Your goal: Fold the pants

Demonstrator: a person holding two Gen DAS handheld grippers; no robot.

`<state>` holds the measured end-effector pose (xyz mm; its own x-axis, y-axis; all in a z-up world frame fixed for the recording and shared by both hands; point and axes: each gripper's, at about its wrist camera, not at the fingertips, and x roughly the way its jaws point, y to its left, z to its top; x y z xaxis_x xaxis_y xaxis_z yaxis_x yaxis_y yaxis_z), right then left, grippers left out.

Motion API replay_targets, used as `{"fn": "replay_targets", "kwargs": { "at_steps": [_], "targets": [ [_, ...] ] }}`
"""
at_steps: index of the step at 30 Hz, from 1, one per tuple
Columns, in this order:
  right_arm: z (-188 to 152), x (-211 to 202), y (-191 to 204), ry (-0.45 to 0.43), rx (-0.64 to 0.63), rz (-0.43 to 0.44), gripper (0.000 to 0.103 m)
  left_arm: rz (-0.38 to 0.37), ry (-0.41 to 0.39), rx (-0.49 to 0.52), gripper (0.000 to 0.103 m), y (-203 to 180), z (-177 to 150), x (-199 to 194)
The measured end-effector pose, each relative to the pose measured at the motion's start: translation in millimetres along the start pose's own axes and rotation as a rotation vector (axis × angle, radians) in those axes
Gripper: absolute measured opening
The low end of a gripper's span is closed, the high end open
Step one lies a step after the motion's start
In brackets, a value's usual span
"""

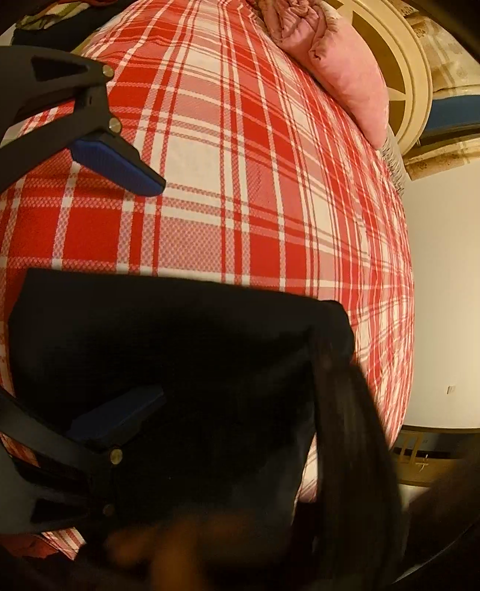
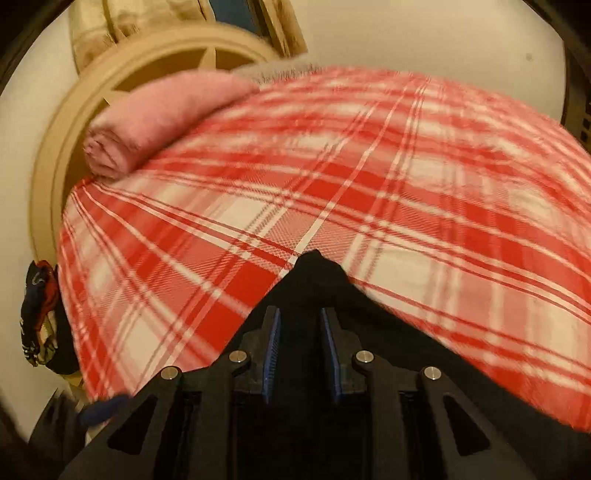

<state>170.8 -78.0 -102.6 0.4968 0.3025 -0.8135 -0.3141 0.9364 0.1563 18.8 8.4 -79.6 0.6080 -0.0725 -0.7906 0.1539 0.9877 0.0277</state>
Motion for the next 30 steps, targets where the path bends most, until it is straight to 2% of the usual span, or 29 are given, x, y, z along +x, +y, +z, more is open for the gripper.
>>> {"fn": "replay_targets", "kwargs": {
  "at_steps": [3, 10, 12, 14, 15, 16, 18, 20, 23, 25, 26, 27, 29, 30],
  "targets": [
    [11.3, 21.7, -4.3, 0.008, -0.006, 0.002, 0.024, 0.004, -0.009, -0.010, 0.103, 0.8, -3.3, -0.8],
    [20.7, 27.8, -0.7, -0.010, -0.050, -0.018, 0.024, 0.035, -0.039, -0.015, 0.103, -1.5, -4.2, -1.7],
    [19.6, 10.6, -2.7, -0.048, -0.033, 0.028, 0.024, 0.046, -0.048, 0.000, 0.103, -3.6, -4.4, -3.4],
    [17.0, -23.5, -10.8, -0.132, 0.020, 0.071, 0.024, 0.030, -0.035, 0.016, 0.103, -3.0, -3.1, -6.5],
    [11.6, -53.9, -18.5, -0.198, 0.050, 0.091, 0.024, 0.019, -0.029, 0.019, 0.103, -1.5, -1.9, -8.3],
    [5.7, -74.1, -24.0, -0.228, 0.067, 0.087, 0.024, 0.010, -0.030, 0.023, 0.103, 1.2, -1.3, -11.7],
    [-13.2, -109.1, -37.9, -0.248, 0.084, 0.032, 0.024, 0.007, -0.054, 0.035, 0.103, 6.6, 2.1, -20.8],
    [-40.7, -136.7, -51.5, -0.249, 0.071, -0.068, 0.024, 0.003, -0.081, 0.035, 0.103, 10.4, 9.1, -28.0],
    [-89.7, -162.4, -67.7, -0.224, 0.033, -0.266, 0.024, -0.010, -0.106, 0.032, 0.103, 8.8, 23.2, -29.5],
    [-125.0, -170.2, -80.3, -0.177, 0.035, -0.414, 0.024, -0.009, -0.093, 0.041, 0.103, 3.1, 33.0, -20.6],
    [-136.1, -174.1, -87.7, -0.169, 0.065, -0.437, 0.024, -0.014, -0.079, 0.049, 0.103, -0.5, 35.7, -17.5],
    [-154.4, -182.4, -101.3, -0.177, 0.149, -0.417, 0.025, -0.026, -0.063, 0.061, 0.103, -5.4, 39.4, -12.7],
    [-177.0, -193.4, -121.6, -0.214, 0.295, -0.308, 0.036, -0.028, -0.052, 0.070, 0.103, -11.2, 41.4, -6.7],
    [-187.4, -196.4, -130.3, -0.233, 0.364, -0.254, 0.050, -0.026, -0.046, 0.074, 0.103, -15.0, 41.2, -4.1]
  ]
}}
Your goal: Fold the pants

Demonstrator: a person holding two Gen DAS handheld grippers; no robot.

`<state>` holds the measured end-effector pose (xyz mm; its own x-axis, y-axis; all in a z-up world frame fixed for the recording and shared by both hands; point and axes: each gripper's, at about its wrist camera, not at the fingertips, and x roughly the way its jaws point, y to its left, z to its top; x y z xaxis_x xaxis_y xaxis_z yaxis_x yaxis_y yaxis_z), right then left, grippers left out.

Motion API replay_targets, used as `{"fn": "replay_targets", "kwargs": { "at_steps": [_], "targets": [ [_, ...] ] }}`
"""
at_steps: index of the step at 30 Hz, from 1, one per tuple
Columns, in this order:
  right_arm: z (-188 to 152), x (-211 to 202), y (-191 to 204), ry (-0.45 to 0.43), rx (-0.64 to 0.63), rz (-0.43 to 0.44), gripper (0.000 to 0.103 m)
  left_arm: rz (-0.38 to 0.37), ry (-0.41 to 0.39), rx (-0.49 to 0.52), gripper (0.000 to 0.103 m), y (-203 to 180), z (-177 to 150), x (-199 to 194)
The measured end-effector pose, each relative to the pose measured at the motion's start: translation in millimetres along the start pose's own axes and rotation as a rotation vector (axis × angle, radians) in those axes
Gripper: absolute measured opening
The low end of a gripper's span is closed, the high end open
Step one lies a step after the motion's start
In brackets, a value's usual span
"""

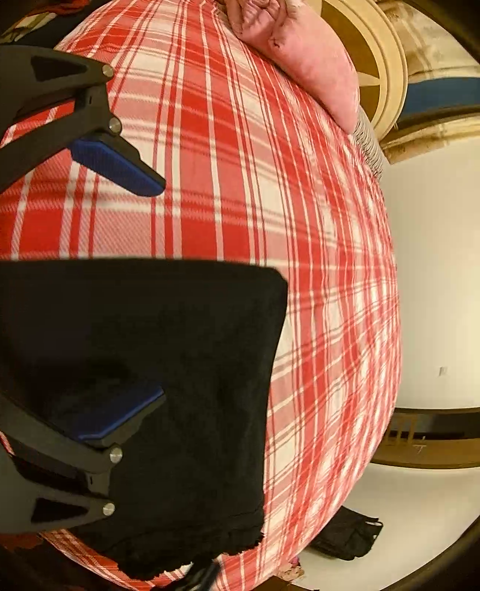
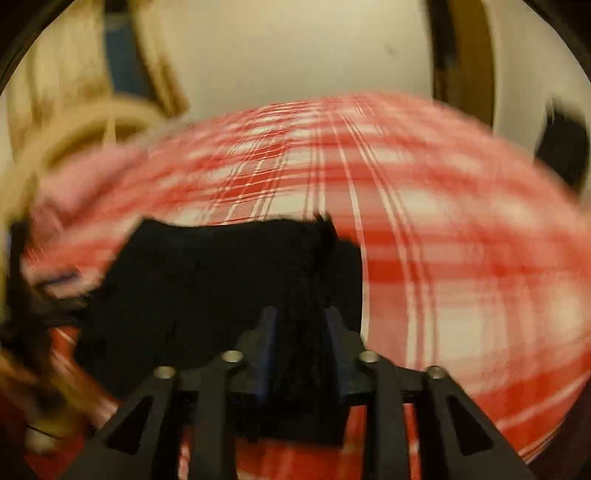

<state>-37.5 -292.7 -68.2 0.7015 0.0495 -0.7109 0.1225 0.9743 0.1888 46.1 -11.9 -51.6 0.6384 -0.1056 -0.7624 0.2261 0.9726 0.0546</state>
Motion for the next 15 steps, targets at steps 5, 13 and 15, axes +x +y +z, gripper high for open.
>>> {"fn": "replay_targets", "kwargs": {
  "at_steps": [5, 13, 15],
  "targets": [
    [-15.1, 9.2, 0.6, -0.001, 0.050, 0.080, 0.058, 0.014, 0.031, -0.002, 0.103, -12.2, -5.8, 8.2],
    [-27.7, 28.9, 28.1, 0.052, -0.057, 0.046, 0.042, 0.018, 0.036, -0.032, 0.103, -4.8, -7.1, 4.3],
    [-27.4, 22.8, 31.6, 0.053, -0.098, 0.031, 0.032, 0.008, 0.045, -0.052, 0.103, -1.9, -6.9, 6.4]
  ]
}}
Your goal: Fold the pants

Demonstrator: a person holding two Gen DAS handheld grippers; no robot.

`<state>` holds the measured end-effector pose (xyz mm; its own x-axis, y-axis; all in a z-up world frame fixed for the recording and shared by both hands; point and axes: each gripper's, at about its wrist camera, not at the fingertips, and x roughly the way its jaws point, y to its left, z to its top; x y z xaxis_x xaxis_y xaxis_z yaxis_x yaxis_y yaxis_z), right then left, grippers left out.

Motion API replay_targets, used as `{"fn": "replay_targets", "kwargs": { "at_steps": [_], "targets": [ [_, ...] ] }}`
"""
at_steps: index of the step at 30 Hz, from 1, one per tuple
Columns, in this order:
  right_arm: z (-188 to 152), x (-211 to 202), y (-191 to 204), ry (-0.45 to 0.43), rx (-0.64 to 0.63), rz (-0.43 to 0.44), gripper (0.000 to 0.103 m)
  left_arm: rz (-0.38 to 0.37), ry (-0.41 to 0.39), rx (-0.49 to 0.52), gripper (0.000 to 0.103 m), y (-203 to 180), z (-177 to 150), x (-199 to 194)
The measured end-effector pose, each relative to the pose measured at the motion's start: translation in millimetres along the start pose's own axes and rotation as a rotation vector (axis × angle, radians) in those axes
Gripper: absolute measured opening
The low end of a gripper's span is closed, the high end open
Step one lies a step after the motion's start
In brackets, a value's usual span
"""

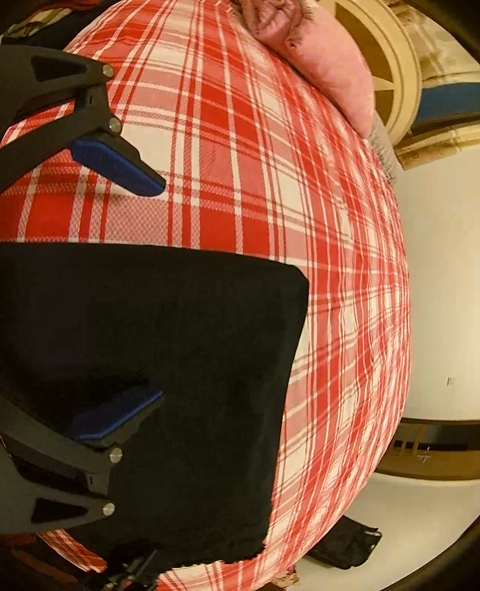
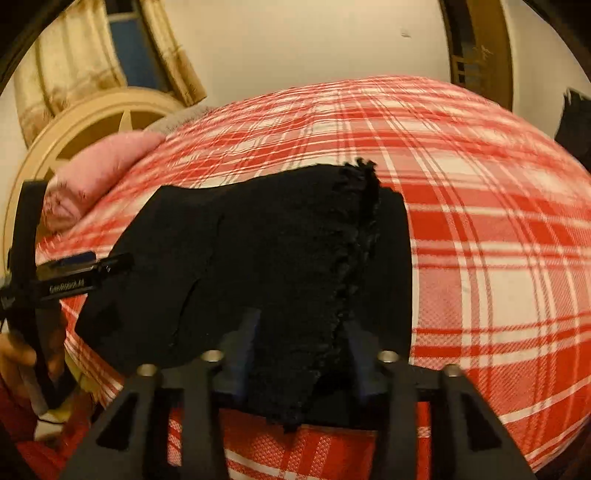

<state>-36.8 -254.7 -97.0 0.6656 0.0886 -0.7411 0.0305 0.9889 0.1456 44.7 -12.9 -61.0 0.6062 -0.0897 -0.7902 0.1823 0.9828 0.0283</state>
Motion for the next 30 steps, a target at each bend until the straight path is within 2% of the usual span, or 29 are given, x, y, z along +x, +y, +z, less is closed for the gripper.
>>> {"fn": "replay_targets", "kwargs": {
  "at_steps": [1, 3, 6, 8, 12, 14, 16, 18, 20, 21, 22, 24, 30],
  "targets": [
    [2.3, -5.3, 1.5, -0.010, -0.018, -0.008, 0.022, -0.005, 0.005, -0.007, 0.103, 0.7, 0.0, 1.4],
    [9.1, -16.8, -2.4, -0.028, -0.013, -0.004, 0.016, -0.001, 0.011, -0.006, 0.103, 0.0, -0.4, 2.6],
    [15.1, -23.0, -3.9, -0.030, -0.044, -0.045, 0.015, 0.020, -0.001, 0.016, 0.103, -3.5, -0.3, 0.6],
    [6.5, -14.3, -5.8, 0.004, -0.055, -0.075, 0.015, 0.041, -0.004, 0.031, 0.103, -7.1, 0.5, 2.3],
    [-0.4, -9.1, -17.3, -0.014, -0.008, -0.068, 0.017, 0.059, 0.009, 0.041, 0.103, -12.4, -1.3, 9.1],
    [-0.5, -9.6, -17.0, -0.017, -0.010, -0.076, 0.022, 0.070, -0.002, 0.046, 0.103, -13.7, -1.6, 8.3],
    [-0.1, -12.7, -17.3, -0.019, -0.004, -0.082, 0.036, 0.077, -0.005, 0.054, 0.103, -14.2, -1.3, 7.9],
    [3.1, -20.9, -21.9, -0.020, 0.044, -0.059, 0.044, 0.079, -0.004, 0.054, 0.103, -13.4, -1.2, 7.7],
    [6.9, -30.9, -25.3, -0.047, 0.086, -0.051, 0.045, 0.081, -0.003, 0.053, 0.103, -12.9, -0.9, 7.8],
    [8.8, -38.8, -27.2, -0.077, 0.104, -0.051, 0.051, 0.081, 0.000, 0.052, 0.103, -12.1, -0.6, 7.6],
    [11.1, -45.3, -28.7, -0.106, 0.116, -0.056, 0.064, 0.080, 0.001, 0.052, 0.103, -11.6, -0.1, 7.8],
    [15.1, -50.9, -30.6, -0.143, 0.135, -0.078, 0.074, 0.074, 0.007, 0.048, 0.103, -10.2, 0.4, 8.5],
    [27.4, -36.5, -33.0, -0.132, 0.164, -0.070, 0.075, 0.064, 0.003, 0.054, 0.103, -7.4, 2.3, 5.5]
  ]
}}
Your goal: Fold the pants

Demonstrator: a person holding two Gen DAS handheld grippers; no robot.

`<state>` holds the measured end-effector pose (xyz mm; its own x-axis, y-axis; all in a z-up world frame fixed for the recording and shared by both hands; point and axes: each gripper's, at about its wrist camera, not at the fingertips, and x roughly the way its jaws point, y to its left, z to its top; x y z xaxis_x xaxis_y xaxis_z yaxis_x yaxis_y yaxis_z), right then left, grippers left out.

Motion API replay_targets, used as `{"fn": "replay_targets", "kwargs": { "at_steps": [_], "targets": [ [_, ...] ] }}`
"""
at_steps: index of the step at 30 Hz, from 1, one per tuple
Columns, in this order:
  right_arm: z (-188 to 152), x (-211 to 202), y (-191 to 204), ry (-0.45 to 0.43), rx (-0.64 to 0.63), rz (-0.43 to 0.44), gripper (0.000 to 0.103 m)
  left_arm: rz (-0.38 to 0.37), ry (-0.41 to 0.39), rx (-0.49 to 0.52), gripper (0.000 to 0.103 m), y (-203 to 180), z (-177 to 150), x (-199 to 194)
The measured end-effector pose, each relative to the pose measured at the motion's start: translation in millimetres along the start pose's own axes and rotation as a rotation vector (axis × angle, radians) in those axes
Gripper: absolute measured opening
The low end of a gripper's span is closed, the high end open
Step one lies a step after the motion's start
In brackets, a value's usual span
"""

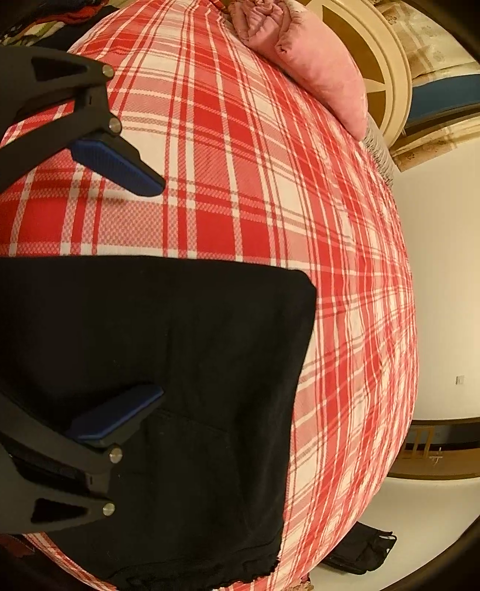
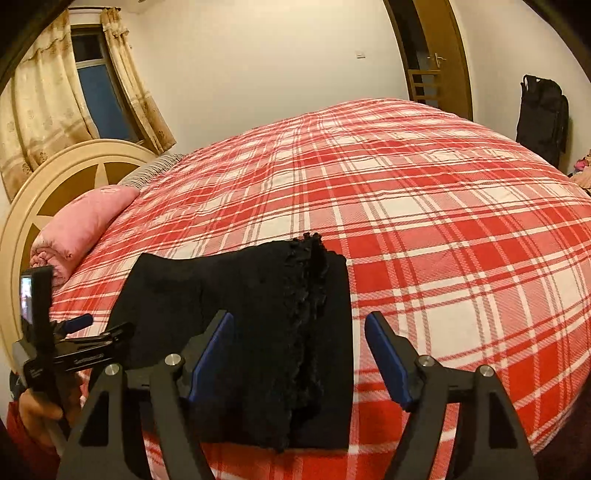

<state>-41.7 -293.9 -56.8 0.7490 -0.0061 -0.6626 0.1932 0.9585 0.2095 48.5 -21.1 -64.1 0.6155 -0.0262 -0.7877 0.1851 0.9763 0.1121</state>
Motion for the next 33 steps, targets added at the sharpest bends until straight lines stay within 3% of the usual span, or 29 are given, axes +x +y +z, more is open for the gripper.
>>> {"fn": "replay_targets", "kwargs": {
  "at_steps": [8, 21, 29, 33],
  "targets": [
    [-4.6, 13.8, -6.7, 0.023, 0.048, -0.008, 0.075, -0.027, -0.010, -0.027, 0.103, 7.0, 10.9, -0.4],
    [-16.4, 1.0, -39.7, 0.019, 0.142, -0.022, 0.075, -0.067, 0.016, -0.036, 0.103, 2.6, 3.8, 11.3],
    [-3.6, -5.4, -39.2, -0.049, 0.113, -0.020, 0.075, -0.086, -0.017, -0.035, 0.103, 16.0, 12.3, -0.8],
    [0.8, -11.8, -24.5, -0.082, 0.036, -0.033, 0.058, -0.060, -0.046, -0.031, 0.103, 25.0, 22.9, -3.3]
  ]
}}
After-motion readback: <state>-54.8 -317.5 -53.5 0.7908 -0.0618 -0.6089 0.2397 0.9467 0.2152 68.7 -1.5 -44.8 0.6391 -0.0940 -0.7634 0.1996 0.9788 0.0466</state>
